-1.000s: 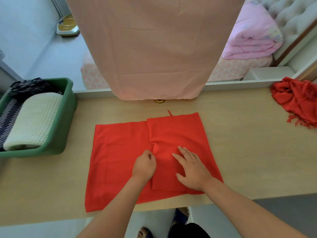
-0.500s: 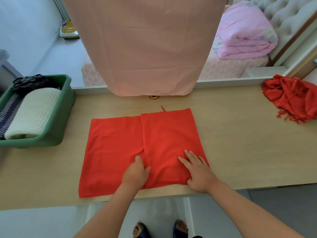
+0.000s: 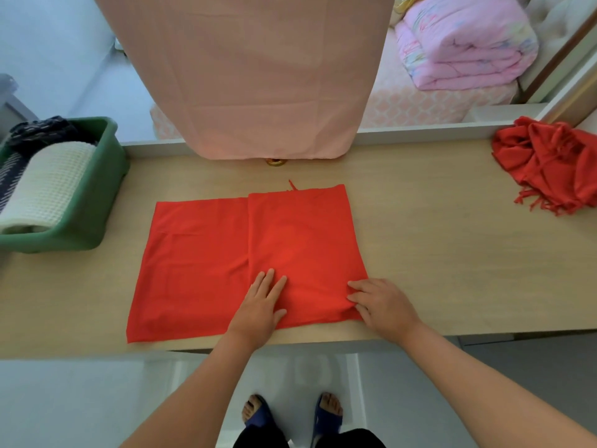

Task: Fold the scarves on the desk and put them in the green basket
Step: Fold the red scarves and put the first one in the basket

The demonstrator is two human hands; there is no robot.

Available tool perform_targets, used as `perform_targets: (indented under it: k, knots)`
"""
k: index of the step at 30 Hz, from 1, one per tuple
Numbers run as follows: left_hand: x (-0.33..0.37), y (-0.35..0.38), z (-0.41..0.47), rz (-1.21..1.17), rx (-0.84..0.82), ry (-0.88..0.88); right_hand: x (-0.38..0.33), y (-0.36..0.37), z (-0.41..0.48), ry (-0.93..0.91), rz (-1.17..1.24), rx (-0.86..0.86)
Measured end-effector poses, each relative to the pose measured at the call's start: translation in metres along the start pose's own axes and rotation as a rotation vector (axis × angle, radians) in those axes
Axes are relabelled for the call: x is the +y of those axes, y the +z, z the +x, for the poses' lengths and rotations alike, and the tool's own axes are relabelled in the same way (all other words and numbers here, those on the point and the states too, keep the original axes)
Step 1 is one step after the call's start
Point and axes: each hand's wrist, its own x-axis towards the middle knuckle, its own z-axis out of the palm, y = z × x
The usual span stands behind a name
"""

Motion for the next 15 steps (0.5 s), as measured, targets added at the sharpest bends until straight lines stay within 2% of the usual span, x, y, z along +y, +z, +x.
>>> perform_targets:
  k: [3, 7, 11, 15]
  knots:
    - [-0.003, -0.005, -0.006, 0.091, -0.083, 0.003, 0.001, -0.001, -0.003, 0.008, -0.037, -0.092]
    - [0.003, -0.022, -0.008, 0.072, -0.149, -0.02, -0.025, -0.014, 0.022, 0.076, -0.103, -0.087]
    - [-0.01, -0.049, -0.012, -0.025, -0.023, -0.087, -0.071, -0.016, 0.062, 0.001, -0.093, -0.122]
    - [-0.054, -0.08, -0.033, -0.028, 0.093, -0.283, -0.125, 0.004, 0.097, -0.028, -0.021, -0.242]
